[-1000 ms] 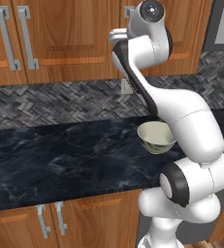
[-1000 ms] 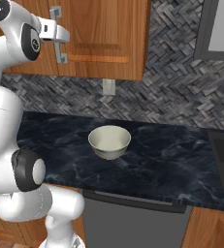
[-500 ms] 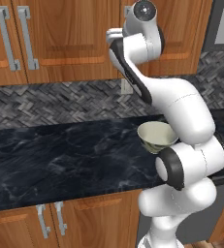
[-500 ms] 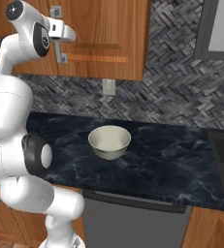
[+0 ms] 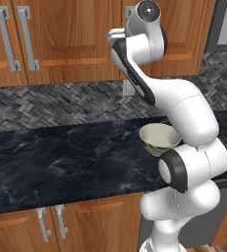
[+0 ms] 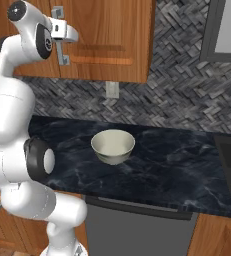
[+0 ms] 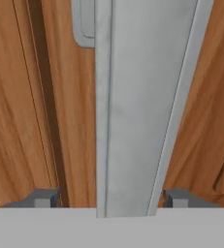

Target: Open the cabinet and setup a tea strainer by placing it in the bowl upright.

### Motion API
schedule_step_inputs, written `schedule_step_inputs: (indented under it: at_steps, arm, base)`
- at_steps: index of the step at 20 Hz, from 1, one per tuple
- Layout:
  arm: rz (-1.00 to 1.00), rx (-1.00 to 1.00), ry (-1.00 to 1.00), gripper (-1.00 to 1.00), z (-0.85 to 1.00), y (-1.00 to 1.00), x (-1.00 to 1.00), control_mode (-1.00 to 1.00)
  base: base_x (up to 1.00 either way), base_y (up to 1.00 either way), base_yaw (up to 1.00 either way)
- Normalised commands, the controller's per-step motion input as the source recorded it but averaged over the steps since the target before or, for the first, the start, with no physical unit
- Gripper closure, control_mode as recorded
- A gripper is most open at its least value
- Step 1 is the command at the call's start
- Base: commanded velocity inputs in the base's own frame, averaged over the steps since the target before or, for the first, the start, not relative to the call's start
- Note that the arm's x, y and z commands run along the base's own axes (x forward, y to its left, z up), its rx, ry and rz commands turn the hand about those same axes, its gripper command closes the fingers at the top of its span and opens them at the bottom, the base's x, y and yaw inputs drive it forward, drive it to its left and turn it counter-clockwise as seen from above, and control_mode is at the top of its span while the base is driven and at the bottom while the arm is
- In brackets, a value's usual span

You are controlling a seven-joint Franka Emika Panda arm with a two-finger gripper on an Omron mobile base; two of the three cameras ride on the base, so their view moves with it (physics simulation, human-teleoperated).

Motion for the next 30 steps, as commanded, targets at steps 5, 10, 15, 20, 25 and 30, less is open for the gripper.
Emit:
schedule_step_inputs:
  at_steps: [5, 10, 15, 20, 25, 30]
  arm:
    - [0.02, 0.0, 0.0, 1.0, 0.0, 0.0, 0.19, -1.0]
    - [0.01, 0.0, 0.0, 1.0, 0.0, 0.0, 0.13, -1.0]
    - [0.0, 0.01, 0.0, 1.0, 0.01, -0.06, -0.29, -1.0]
    - [0.0, 0.18, 0.0, 1.0, 0.11, -0.65, -0.98, -1.0]
    - [0.04, 0.2, 0.0, 1.0, 0.09, -0.62, -1.0, -1.0]
    - [0.11, 0.21, 0.0, 1.0, 0.1, -0.62, -1.0, -1.0]
  base:
    - [0.0, 0.0, 0.0]
    - [0.0, 0.0, 0.0]
    - [0.0, 0.0, 0.0]
    - [0.0, 0.0, 0.0]
    - [0.0, 0.0, 0.0]
    - [0.0, 0.0, 0.0]
